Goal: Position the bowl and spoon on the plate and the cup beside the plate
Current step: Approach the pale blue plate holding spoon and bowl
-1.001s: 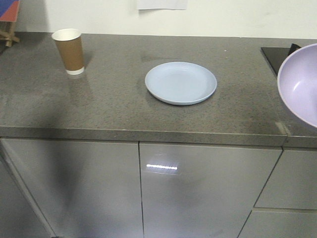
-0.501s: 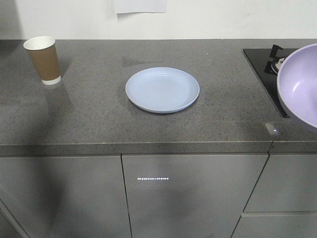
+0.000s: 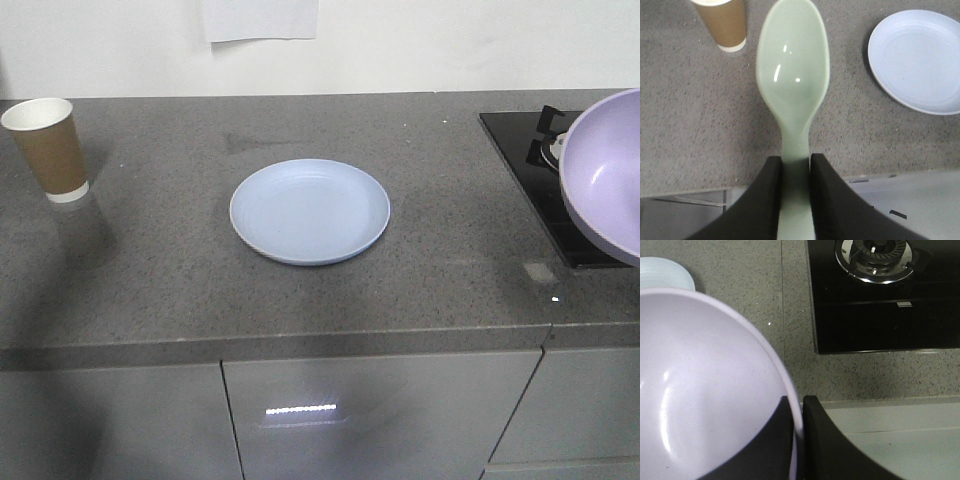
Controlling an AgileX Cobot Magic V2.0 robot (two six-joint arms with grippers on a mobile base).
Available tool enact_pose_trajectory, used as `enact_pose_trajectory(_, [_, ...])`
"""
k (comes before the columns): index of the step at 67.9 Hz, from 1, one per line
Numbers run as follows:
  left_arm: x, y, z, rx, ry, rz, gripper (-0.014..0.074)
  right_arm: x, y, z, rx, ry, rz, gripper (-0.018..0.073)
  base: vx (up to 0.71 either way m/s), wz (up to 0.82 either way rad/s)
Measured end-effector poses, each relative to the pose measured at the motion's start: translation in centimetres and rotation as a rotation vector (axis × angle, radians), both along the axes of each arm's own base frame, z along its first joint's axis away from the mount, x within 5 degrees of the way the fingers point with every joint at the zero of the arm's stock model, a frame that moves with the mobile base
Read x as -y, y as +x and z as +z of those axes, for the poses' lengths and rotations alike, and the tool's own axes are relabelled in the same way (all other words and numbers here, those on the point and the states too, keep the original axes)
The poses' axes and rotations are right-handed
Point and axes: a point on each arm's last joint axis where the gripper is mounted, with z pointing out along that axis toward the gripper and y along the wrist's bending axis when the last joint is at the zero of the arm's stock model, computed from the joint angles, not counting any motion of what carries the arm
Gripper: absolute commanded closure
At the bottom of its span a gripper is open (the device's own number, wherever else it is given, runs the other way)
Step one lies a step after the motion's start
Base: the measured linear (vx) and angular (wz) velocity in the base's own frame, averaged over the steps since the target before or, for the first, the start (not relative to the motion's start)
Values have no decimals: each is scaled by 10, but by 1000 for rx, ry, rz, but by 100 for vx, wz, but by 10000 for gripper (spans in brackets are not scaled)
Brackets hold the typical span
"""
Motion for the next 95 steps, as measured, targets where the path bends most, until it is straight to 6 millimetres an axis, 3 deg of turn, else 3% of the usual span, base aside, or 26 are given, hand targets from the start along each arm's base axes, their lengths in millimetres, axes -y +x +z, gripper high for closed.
enact_pose_trajectory(95, [0,0,0,0,1,-1,603,0,0,0,0,0,0,565,12,-2])
